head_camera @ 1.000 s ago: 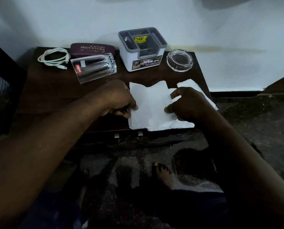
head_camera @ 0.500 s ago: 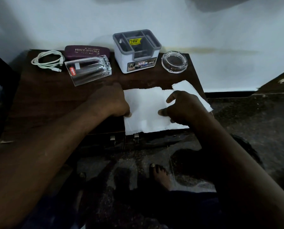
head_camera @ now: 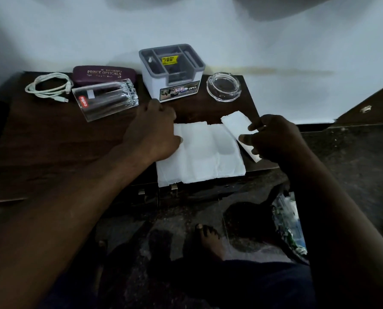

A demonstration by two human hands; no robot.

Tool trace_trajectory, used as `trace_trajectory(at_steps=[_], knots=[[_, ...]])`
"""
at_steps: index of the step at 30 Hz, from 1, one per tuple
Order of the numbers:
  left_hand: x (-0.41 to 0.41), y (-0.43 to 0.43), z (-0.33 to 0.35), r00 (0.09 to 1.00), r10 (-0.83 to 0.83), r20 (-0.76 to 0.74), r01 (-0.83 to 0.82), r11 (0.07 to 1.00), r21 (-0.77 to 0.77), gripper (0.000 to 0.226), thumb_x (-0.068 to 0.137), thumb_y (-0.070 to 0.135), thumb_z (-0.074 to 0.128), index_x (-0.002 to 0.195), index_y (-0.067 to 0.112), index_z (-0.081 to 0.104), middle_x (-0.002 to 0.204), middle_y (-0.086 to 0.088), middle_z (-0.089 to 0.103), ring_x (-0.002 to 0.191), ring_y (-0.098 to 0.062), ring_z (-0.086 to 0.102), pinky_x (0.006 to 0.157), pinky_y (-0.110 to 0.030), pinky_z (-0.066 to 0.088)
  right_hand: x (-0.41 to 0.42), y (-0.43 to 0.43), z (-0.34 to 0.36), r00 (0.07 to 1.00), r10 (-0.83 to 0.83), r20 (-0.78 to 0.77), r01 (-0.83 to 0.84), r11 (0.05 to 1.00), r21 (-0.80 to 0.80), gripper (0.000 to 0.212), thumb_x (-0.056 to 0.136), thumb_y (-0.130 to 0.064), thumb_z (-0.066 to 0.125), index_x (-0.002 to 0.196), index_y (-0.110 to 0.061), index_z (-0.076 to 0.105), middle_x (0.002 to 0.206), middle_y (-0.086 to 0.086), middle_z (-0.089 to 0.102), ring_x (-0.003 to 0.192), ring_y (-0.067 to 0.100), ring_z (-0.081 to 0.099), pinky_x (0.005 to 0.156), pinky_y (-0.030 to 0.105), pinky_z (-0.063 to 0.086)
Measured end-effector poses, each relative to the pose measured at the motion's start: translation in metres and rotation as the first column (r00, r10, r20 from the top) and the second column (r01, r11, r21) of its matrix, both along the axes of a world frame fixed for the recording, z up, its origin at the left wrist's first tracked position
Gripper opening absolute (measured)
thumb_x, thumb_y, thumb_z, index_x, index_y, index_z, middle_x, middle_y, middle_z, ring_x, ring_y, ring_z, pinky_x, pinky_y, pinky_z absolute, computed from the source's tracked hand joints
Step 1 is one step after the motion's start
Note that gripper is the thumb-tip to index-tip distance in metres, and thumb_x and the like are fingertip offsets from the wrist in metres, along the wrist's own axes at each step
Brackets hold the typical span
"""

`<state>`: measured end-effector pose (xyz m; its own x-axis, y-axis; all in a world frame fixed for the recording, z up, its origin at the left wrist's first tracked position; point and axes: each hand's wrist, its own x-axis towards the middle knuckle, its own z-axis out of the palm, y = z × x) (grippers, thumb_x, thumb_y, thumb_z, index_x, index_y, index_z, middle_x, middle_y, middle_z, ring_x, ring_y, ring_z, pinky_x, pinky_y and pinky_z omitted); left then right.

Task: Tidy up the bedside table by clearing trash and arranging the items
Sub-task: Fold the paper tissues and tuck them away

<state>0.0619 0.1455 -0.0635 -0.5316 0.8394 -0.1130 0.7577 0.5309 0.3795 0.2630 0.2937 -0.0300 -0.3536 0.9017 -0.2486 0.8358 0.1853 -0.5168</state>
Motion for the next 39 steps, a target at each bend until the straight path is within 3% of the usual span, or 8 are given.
trace_trajectory(at_steps=[8, 12, 15, 19, 22, 26, 31, 39], knots=[[0.004, 0.014, -0.006, 0.998, 0.036, -0.045, -0.042, 0.989, -0.145, 0.057, 0.079, 0.052, 0.078, 0.124, 0.022, 0.06, 0.142, -0.01, 0.038, 0.136, -0.037, 0.028, 0.105, -0.054, 0.035, 0.0, -0.005, -0.006, 0.998, 0.067, 0.021, -0.065, 0.995, -0.072, 0.033, 0.08, -0.037, 0.088, 0.101, -0.023, 0.067, 0.084, 0.003, 0.077, 0.06, 0.015, 0.066, 0.062, 0.025, 0.051], [0.0, 0.016, -0.007, 0.997, 0.072, 0.006, -0.071, 0.985, -0.158, 0.054, 0.075, 0.051, 0.082, 0.119, 0.027, 0.06, 0.14, -0.009, 0.042, 0.137, -0.037, 0.03, 0.106, -0.053, 0.033, -0.004, -0.006, -0.005, 0.996, 0.092, 0.016, -0.091, 0.994, -0.068, 0.031, 0.082, -0.038, 0.086, 0.102, -0.024, 0.067, 0.094, 0.003, 0.076, 0.073, 0.016, 0.068, 0.061, 0.025, 0.047], [-0.003, 0.015, -0.007, 0.995, 0.096, 0.03, -0.094, 0.994, -0.056, 0.04, 0.07, 0.037, 0.086, 0.098, 0.031, 0.058, 0.121, -0.001, 0.058, 0.126, -0.029, 0.047, 0.1, -0.047, 0.038, -0.005, -0.006, -0.005, 0.996, 0.09, 0.007, -0.089, 0.993, -0.074, 0.032, 0.082, -0.037, 0.086, 0.103, -0.022, 0.068, 0.095, 0.004, 0.076, 0.073, 0.017, 0.068, 0.063, 0.024, 0.047], [-0.01, 0.015, -0.003, 0.972, 0.121, 0.2, -0.129, 0.991, 0.029, 0.041, 0.066, 0.022, 0.09, 0.093, 0.028, 0.059, 0.105, 0.004, 0.062, 0.099, -0.02, 0.057, 0.084, -0.035, 0.047, -0.005, -0.005, -0.006, 0.997, 0.073, -0.001, -0.073, 0.994, -0.081, 0.033, 0.08, -0.037, 0.088, 0.101, -0.022, 0.067, 0.097, 0.005, 0.075, 0.066, 0.016, 0.066, 0.061, 0.025, 0.046], [-0.013, 0.016, 0.004, 0.96, 0.116, 0.255, -0.13, 0.991, 0.04, 0.045, 0.067, 0.021, 0.091, 0.102, 0.02, 0.064, 0.104, 0.003, 0.061, 0.095, -0.018, 0.056, 0.073, -0.03, 0.039, -0.005, -0.007, -0.005, 0.998, 0.068, 0.01, -0.067, 0.994, -0.092, 0.033, 0.081, -0.037, 0.088, 0.102, -0.022, 0.067, 0.096, 0.004, 0.075, 0.064, 0.014, 0.066, 0.057, 0.023, 0.044], [-0.019, 0.015, 0.014, 0.884, 0.159, 0.439, -0.194, 0.98, 0.035, 0.044, 0.063, 0.016, 0.094, 0.101, 0.017, 0.071, 0.102, -0.002, 0.071, 0.09, -0.021, 0.066, 0.07, -0.029, 0.049, -0.006, -0.009, -0.004, 0.995, 0.093, 0.026, -0.09, 0.99, -0.109, 0.03, 0.083, -0.034, 0.087, 0.099, -0.02, 0.067, 0.093, 0.004, 0.073, 0.061, 0.014, 0.064, 0.052, 0.021, 0.043], [-0.022, 0.014, 0.022, 0.729, 0.133, 0.671, -0.233, 0.971, 0.061, 0.043, 0.065, 0.009, 0.093, 0.104, 0.012, 0.076, 0.095, -0.004, 0.079, 0.085, -0.02, 0.076, 0.075, -0.027, 0.059, -0.012, -0.011, -0.004, 0.993, 0.119, -0.002, -0.118, 0.977, -0.177, 0.031, 0.082, -0.031, 0.088, 0.101, -0.017, 0.069, 0.084, 0.008, 0.078, 0.075, 0.026, 0.079, 0.074, 0.036, 0.065], [-0.035, 0.01, 0.02, 0.81, 0.158, 0.565, -0.227, 0.973, 0.053, 0.041, 0.061, 0.014, 0.095, 0.098, 0.014, 0.078, 0.092, -0.006, 0.079, 0.087, -0.027, 0.075, 0.089, -0.049, 0.061, -0.019, -0.016, -0.016, 0.983, 0.18, 0.033, -0.17, 0.964, -0.202, 0.044, 0.073, -0.042, 0.092, 0.108, -0.026, 0.072, 0.109, 0.005, 0.075, 0.104, 0.027, 0.072, 0.098, 0.047, 0.058]])
